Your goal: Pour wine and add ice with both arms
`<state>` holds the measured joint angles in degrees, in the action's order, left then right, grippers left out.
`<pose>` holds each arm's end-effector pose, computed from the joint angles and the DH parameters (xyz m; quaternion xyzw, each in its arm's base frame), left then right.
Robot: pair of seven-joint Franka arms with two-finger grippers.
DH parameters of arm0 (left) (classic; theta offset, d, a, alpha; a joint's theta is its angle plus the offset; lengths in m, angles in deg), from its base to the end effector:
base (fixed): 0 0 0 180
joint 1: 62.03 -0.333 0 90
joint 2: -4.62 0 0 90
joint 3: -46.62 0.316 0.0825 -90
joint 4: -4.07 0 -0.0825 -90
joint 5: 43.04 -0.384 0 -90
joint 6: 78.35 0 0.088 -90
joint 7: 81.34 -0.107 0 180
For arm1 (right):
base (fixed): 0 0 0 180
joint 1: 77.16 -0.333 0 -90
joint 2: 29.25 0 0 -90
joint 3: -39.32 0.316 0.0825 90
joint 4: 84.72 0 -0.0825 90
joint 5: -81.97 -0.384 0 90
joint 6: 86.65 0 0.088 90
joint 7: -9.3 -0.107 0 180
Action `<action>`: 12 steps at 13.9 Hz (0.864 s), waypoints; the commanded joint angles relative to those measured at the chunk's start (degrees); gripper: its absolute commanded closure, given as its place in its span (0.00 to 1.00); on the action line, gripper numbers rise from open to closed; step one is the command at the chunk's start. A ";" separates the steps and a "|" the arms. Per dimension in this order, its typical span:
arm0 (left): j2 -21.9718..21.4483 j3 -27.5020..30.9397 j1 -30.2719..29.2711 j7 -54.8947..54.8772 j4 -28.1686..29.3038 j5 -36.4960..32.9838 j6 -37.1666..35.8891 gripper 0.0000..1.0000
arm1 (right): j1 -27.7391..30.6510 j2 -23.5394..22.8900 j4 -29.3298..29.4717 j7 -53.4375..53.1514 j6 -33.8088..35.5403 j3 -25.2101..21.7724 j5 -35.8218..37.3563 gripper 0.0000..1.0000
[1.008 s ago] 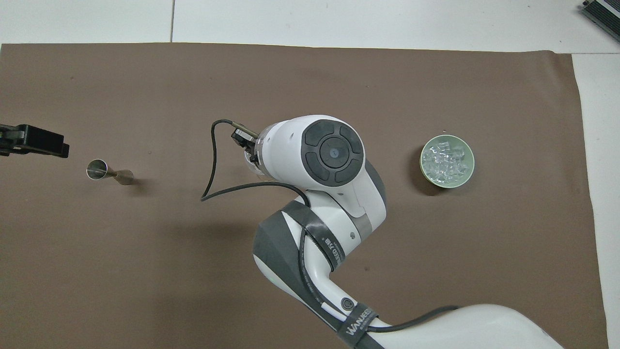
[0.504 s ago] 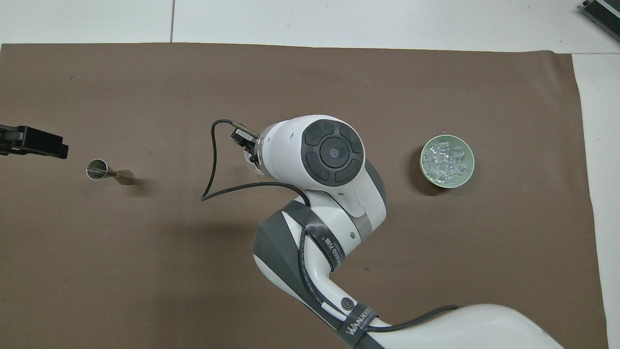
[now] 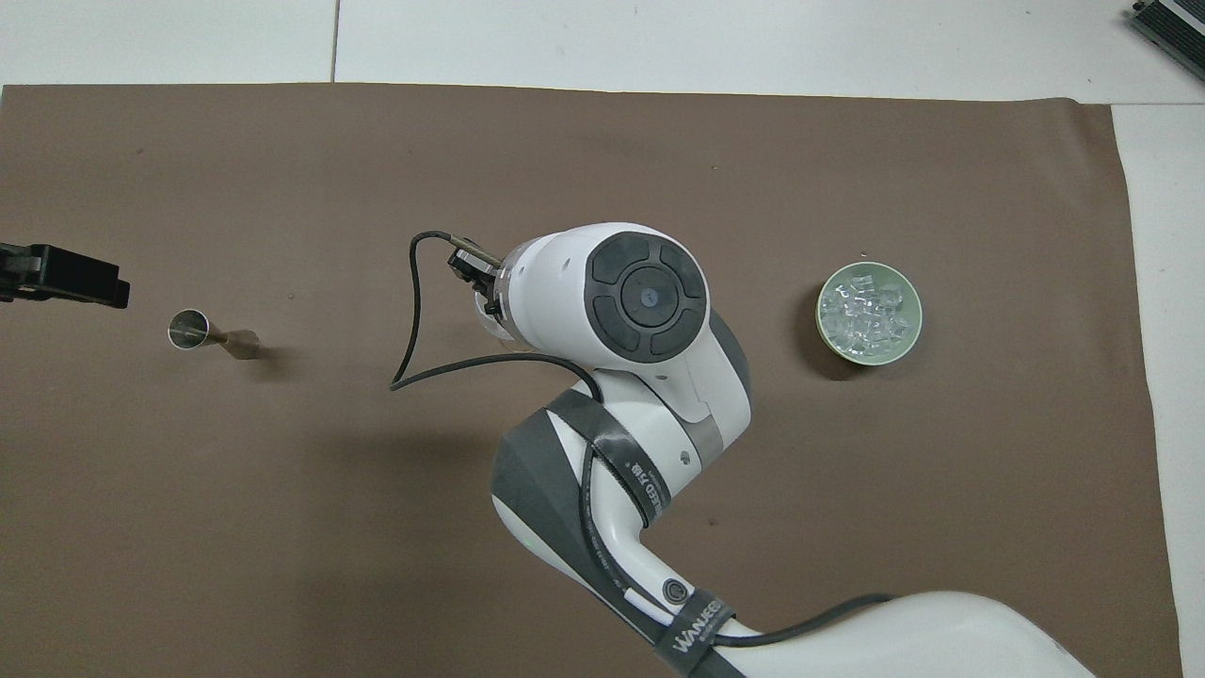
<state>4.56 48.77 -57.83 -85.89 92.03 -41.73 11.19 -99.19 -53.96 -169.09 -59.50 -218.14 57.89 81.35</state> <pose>0.5535 -0.0223 0.6412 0.9982 -0.0578 0.0146 0.0111 0.5693 0.4349 0.4856 -0.9394 0.2668 -0.0633 0.2056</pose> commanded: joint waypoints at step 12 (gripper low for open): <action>0.59 -0.48 -0.51 3.50 -1.22 -3.51 -0.60 0.00 | 7.34 13.18 -4.03 5.58 12.11 -0.37 1.15 0.16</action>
<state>4.82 48.72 -57.90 -83.08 91.98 -43.87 11.21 -94.55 -45.91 -168.31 -57.25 -208.04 57.29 81.64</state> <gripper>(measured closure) 0.000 0.181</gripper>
